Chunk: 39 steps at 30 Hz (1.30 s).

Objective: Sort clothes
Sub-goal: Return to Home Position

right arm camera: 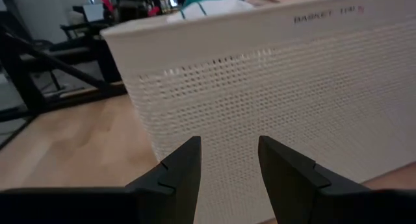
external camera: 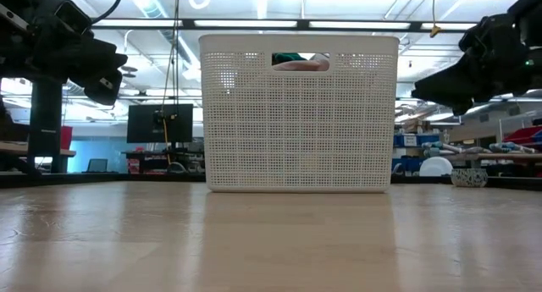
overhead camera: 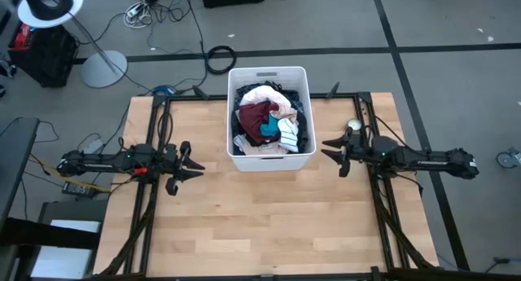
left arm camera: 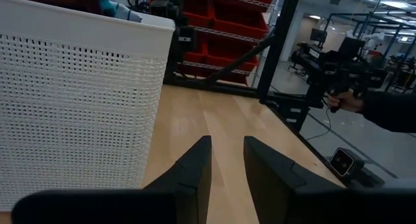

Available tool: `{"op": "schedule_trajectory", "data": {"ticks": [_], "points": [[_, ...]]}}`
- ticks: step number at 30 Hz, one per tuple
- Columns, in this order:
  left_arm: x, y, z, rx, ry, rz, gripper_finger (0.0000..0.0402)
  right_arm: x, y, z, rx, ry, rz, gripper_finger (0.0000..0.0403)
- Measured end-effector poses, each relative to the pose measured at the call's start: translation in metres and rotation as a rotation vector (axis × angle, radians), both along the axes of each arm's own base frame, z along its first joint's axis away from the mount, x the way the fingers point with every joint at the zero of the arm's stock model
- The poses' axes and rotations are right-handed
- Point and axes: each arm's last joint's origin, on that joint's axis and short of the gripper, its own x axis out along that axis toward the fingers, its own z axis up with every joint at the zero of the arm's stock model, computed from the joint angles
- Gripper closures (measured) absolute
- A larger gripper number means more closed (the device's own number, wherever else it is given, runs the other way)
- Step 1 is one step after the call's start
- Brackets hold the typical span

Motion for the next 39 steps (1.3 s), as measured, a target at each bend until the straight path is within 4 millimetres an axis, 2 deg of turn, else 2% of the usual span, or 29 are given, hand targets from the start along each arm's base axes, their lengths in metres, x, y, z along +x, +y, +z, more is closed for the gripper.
{"op": "schedule_trajectory", "data": {"ticks": [12,21,27,39], "points": [[0.0,0.0002,-0.0001,0.061,-0.008,0.007,0.0306,0.0032,-0.0016,-0.004,-0.017,0.055,-0.01,0.0247],[0.0034,0.0052,-0.0064,0.192,0.06,0.174,0.0306,0.0033,-0.0017,-0.0034,-0.018,0.048,-0.01,0.0247],[0.0055,0.0052,-0.0096,0.195,0.099,0.171,0.0306,0.0033,-0.0017,-0.0033,-0.018,0.048,-0.01,0.0247],[0.0062,0.0044,-0.007,0.193,0.067,0.148,0.0306,0.0034,-0.0017,-0.0031,-0.018,0.045,-0.011,0.0247]]}}
